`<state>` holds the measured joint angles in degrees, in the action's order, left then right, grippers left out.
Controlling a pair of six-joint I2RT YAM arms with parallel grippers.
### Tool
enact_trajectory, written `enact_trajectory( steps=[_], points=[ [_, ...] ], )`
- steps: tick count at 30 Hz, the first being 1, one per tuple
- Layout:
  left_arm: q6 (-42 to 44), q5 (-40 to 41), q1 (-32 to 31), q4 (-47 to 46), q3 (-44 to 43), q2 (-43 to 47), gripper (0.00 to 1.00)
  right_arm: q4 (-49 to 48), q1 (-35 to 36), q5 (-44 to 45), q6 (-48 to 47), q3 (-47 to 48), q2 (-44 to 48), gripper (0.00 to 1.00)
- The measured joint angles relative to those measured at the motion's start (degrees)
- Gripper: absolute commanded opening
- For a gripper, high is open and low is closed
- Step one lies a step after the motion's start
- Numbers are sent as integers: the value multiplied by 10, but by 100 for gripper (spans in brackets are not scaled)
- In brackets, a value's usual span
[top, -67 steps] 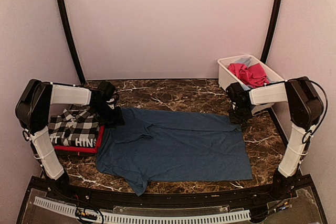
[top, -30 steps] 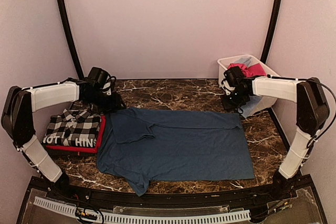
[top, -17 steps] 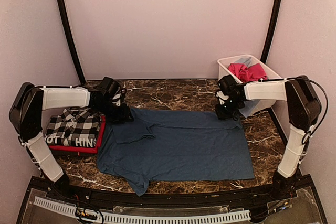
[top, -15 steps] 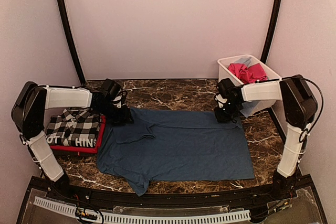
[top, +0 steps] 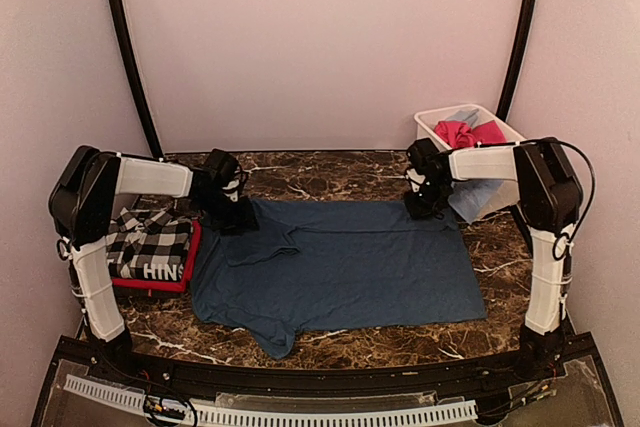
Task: Fold and stack the mixed laundry pile
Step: Move the 1/3-folded T-shirt to the center of the board.
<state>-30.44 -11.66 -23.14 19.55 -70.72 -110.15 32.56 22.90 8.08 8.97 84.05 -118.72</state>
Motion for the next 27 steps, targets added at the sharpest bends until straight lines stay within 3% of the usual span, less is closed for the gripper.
enact_trajectory(
  steps=[4,10,15,18,22,27],
  points=[
    [13,8,9,7,-35,-2,54,31,-3,-1,-12,1,29,52],
    [29,25,-17,23,0,129,60,37,5,-54,-3,-76,249,55],
    [13,36,-110,34,87,295,60,48,81,-94,27,-160,402,54],
    [-12,33,-166,49,160,360,59,66,130,-120,54,-217,425,54],
    [-50,32,-180,77,236,401,59,78,150,-141,88,-297,429,55],
    [-65,70,-176,92,224,364,58,67,147,-123,106,-302,376,56]
  ],
)
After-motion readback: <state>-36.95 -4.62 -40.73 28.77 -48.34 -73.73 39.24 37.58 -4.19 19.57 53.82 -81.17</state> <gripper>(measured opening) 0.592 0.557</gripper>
